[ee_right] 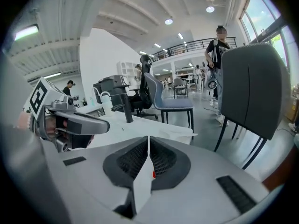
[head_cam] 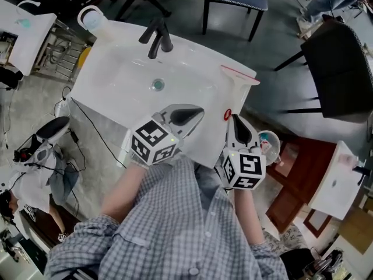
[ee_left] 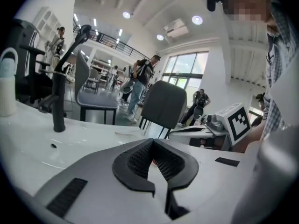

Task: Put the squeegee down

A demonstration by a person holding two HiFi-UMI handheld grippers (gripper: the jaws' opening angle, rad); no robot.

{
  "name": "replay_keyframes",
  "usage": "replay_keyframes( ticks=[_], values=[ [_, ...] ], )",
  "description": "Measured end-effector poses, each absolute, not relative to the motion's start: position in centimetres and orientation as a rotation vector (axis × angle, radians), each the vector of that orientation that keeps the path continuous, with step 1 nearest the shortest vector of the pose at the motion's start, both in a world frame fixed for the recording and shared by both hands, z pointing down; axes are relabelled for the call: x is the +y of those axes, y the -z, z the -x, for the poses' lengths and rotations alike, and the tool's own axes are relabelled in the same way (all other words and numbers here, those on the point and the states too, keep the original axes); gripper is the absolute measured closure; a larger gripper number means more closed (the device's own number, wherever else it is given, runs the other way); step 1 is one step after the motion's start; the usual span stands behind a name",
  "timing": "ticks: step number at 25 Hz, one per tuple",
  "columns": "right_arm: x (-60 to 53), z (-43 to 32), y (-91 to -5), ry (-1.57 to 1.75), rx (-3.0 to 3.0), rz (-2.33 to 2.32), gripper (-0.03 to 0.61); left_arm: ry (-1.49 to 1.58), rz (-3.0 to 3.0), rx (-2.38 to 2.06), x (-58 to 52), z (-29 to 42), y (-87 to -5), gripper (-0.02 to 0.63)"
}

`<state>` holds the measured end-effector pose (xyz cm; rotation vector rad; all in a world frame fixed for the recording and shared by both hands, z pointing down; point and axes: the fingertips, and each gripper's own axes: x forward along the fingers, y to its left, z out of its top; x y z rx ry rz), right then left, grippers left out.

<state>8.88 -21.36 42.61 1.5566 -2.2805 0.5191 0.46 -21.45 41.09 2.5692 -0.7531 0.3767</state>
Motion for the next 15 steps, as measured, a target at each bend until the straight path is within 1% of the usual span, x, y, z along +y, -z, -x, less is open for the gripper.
replay_keyframes(
  ticks=[8, 15],
  values=[
    [-19.1, -7.4, -37.3, -0.307, -2.423, -1.484, 0.566, -0.443, -2.736, -0.971, -19.7, 2.6, -36.7, 0.607],
    [-18.0, -6.6, -31.7, -0.108, -2.525, -1.509, 0.568, -0.284, -2.812, -1.001, -17.8, 2.3, -31.7, 0.607]
  ],
)
